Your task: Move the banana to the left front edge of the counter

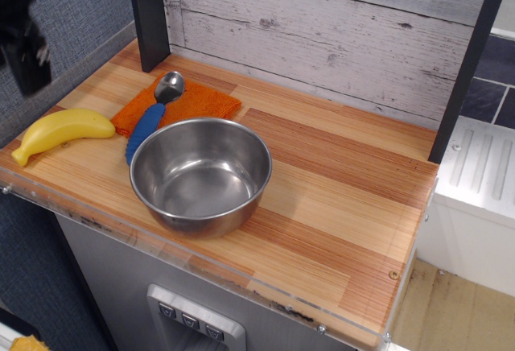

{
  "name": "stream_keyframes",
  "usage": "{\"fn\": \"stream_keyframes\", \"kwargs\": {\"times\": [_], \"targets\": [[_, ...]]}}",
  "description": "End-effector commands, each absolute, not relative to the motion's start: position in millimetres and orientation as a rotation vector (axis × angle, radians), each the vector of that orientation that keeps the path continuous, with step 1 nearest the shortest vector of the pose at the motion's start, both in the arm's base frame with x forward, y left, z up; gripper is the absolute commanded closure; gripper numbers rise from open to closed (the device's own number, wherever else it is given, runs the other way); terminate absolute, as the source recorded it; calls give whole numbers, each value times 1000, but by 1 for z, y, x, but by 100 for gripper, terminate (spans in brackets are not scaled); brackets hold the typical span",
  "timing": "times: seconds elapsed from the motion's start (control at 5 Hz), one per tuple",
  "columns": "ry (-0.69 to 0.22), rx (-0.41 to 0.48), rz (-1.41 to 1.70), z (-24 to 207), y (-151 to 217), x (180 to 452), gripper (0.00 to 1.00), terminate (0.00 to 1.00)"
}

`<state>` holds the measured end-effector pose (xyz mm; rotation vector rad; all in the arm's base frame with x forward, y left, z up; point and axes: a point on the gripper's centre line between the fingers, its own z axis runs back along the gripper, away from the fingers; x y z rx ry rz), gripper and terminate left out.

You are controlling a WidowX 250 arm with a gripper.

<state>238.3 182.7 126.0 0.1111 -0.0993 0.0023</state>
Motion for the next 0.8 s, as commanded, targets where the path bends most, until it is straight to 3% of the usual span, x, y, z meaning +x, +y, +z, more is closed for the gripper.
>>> {"fn": "stream_keyframes", "kwargs": {"times": [0.0, 0.4, 0.6], "targets": [[-48, 21, -41, 132, 132, 294, 0, 0], [-45, -10, -111, 122, 125, 309, 0, 0], [-45, -10, -111, 122, 125, 309, 0, 100]]}}
